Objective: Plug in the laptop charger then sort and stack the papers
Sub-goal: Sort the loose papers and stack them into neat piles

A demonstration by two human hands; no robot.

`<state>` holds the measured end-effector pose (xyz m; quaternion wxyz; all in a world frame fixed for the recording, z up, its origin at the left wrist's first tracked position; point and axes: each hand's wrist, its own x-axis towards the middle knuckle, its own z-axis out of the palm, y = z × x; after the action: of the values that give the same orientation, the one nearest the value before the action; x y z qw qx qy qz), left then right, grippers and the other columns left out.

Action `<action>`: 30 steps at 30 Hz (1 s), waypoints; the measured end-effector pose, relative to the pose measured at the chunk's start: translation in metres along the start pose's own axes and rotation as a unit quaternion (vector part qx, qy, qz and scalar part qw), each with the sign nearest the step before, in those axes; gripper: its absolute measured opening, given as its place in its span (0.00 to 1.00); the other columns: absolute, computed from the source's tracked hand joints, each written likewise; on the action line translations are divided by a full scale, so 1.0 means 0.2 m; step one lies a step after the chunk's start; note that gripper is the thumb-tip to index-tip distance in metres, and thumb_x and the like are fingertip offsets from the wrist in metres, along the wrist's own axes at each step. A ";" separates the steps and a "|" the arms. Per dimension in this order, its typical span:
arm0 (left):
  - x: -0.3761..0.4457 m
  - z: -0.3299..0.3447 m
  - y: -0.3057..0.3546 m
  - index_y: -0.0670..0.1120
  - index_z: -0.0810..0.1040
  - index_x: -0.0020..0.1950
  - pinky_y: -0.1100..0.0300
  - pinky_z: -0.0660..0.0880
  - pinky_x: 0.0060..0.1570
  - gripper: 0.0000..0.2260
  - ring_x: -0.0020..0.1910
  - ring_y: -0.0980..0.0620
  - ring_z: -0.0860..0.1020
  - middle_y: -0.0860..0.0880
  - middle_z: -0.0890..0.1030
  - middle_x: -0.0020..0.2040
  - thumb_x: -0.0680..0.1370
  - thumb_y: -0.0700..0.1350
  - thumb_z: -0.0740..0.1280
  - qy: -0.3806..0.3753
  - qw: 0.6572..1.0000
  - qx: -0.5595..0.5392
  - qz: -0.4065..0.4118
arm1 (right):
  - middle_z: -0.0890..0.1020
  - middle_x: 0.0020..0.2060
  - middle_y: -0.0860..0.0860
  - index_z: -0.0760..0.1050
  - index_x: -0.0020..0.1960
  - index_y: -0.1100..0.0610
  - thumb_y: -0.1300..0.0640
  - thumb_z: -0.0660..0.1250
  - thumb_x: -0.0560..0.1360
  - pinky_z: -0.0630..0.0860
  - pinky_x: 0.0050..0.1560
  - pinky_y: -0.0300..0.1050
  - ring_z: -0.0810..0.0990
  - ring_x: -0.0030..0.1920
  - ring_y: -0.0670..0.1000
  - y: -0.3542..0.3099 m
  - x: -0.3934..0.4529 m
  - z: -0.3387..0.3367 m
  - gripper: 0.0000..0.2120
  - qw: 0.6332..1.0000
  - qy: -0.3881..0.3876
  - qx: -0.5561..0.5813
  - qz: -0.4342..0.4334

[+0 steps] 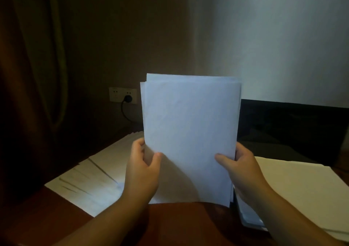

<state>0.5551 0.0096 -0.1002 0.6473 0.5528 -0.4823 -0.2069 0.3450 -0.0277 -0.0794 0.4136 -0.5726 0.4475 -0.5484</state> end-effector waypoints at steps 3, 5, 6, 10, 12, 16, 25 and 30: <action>-0.05 0.01 -0.04 0.59 0.68 0.62 0.61 0.79 0.50 0.15 0.53 0.62 0.78 0.59 0.78 0.58 0.81 0.43 0.67 -0.018 1.000 0.017 -0.012 | 0.82 0.51 0.42 0.75 0.59 0.46 0.58 0.68 0.78 0.79 0.45 0.43 0.81 0.52 0.48 0.06 -0.04 0.00 0.12 1.000 0.006 -0.009 0.023; -0.07 0.01 -0.06 0.61 0.69 0.56 0.60 0.81 0.45 0.13 0.49 0.63 0.80 0.59 0.79 0.54 0.81 0.43 0.66 -0.028 0.999 0.019 -0.019 | 0.83 0.50 0.42 0.76 0.59 0.47 0.57 0.67 0.79 0.79 0.44 0.41 0.82 0.50 0.47 0.08 -0.05 0.00 0.10 0.999 0.008 -0.005 0.031; -0.07 0.01 -0.06 0.61 0.69 0.55 0.59 0.82 0.43 0.12 0.48 0.62 0.80 0.58 0.80 0.53 0.81 0.43 0.66 -0.029 0.999 0.018 -0.023 | 0.83 0.50 0.42 0.76 0.59 0.47 0.57 0.67 0.79 0.79 0.43 0.41 0.82 0.50 0.48 0.09 -0.05 0.00 0.10 0.999 0.007 -0.003 0.032; -0.08 0.01 -0.06 0.59 0.70 0.54 0.57 0.83 0.39 0.12 0.45 0.59 0.82 0.56 0.80 0.51 0.81 0.41 0.65 -0.028 0.999 0.030 -0.030 | 0.82 0.49 0.42 0.75 0.57 0.45 0.54 0.65 0.80 0.77 0.41 0.38 0.81 0.50 0.48 0.07 -0.04 0.01 0.07 0.999 0.009 -0.006 0.043; -0.06 0.00 -0.04 0.57 0.69 0.58 0.55 0.83 0.40 0.12 0.46 0.56 0.81 0.56 0.79 0.53 0.82 0.41 0.65 -0.024 0.998 0.044 -0.027 | 0.83 0.46 0.39 0.76 0.53 0.44 0.54 0.63 0.81 0.76 0.39 0.36 0.82 0.47 0.45 0.05 -0.05 0.01 0.06 0.999 0.000 -0.009 0.044; 0.00 -0.01 0.02 0.56 0.67 0.64 0.54 0.82 0.42 0.15 0.51 0.53 0.78 0.57 0.74 0.57 0.81 0.42 0.65 -0.027 0.998 0.052 -0.011 | 0.82 0.46 0.36 0.76 0.55 0.42 0.56 0.63 0.81 0.75 0.37 0.30 0.82 0.47 0.41 -0.01 -0.04 -0.03 0.09 0.999 -0.007 -0.036 0.016; 0.15 0.11 0.22 0.54 0.69 0.67 0.47 0.78 0.57 0.19 0.57 0.52 0.74 0.58 0.72 0.54 0.80 0.41 0.68 -0.102 0.986 0.130 0.011 | 0.86 0.43 0.42 0.81 0.51 0.50 0.65 0.63 0.79 0.82 0.49 0.59 0.83 0.49 0.57 -0.09 -0.12 -0.22 0.12 0.997 0.022 0.002 0.072; 0.11 0.27 0.31 0.56 0.66 0.72 0.62 0.77 0.42 0.24 0.49 0.55 0.75 0.57 0.74 0.53 0.79 0.45 0.70 -0.096 0.977 0.186 0.047 | 0.86 0.43 0.50 0.80 0.52 0.59 0.69 0.60 0.78 0.75 0.60 0.64 0.76 0.58 0.67 -0.08 -0.22 -0.37 0.13 0.986 0.078 0.076 0.128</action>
<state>0.5029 -0.0162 -0.0391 0.4932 0.6178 -0.5973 -0.1354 0.2716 0.0207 -0.0716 0.4864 -0.4330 0.5049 -0.5666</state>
